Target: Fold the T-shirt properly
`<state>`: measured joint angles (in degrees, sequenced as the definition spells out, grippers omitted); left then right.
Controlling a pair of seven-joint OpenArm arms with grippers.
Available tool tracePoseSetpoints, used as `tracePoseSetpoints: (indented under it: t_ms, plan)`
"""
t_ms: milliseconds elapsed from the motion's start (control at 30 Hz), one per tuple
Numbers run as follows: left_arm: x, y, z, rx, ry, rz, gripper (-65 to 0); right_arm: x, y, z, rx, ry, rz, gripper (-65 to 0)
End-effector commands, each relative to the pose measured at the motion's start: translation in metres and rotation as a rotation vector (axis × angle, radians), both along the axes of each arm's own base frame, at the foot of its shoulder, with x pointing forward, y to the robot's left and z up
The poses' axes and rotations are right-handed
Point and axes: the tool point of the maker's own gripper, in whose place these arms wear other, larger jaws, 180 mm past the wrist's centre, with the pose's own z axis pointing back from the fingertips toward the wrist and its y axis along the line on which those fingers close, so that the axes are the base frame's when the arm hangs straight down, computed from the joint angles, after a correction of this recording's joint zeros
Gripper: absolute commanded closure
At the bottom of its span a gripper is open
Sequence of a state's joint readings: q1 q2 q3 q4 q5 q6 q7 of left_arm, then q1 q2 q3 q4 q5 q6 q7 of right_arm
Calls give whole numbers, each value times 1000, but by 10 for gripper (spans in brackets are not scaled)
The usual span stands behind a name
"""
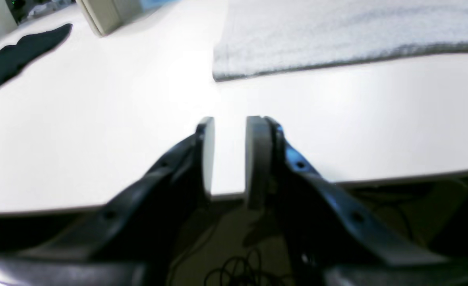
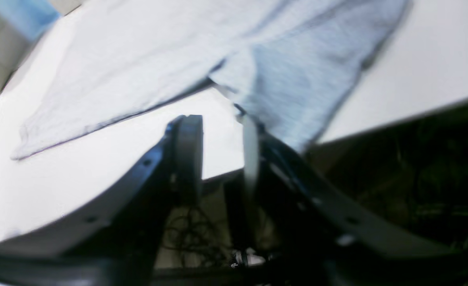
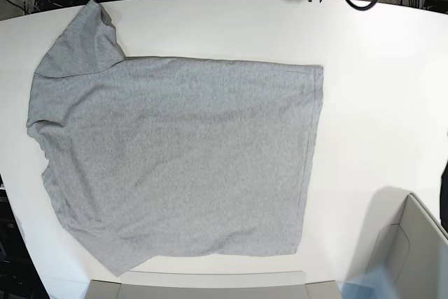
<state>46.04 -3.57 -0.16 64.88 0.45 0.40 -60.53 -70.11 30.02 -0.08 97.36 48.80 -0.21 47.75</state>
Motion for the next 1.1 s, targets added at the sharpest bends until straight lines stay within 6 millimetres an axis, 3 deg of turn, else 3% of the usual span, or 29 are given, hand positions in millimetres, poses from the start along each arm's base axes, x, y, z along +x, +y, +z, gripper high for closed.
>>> tracePoseSetpoints:
  t_ms: [0, 367, 533, 700, 933, 1067]
  plan:
    - [0, 1, 9, 7, -31, -1, -162, -1, -10, 4, 12, -2, -31, -236]
    - [4, -2, 8, -3, -36, -7, -163, 17, -92, -16, -4, 76, -171, -253]
    - [10, -2, 9, -3, -50, -7, -164, 29, -116, -26, -35, 56, -224, -252]
    - [20, 0, 5, -3, -8, 6, -164, 52, -113, -37, -7, 92, -182, -252]
    - [45, 3, 21, -1, -19, 19, -164, 90, -101, -50, 43, 108, -131, -252]
    - [52, 4, 30, 3, -50, 21, -164, 90, -92, -67, 93, 148, -150, -252]
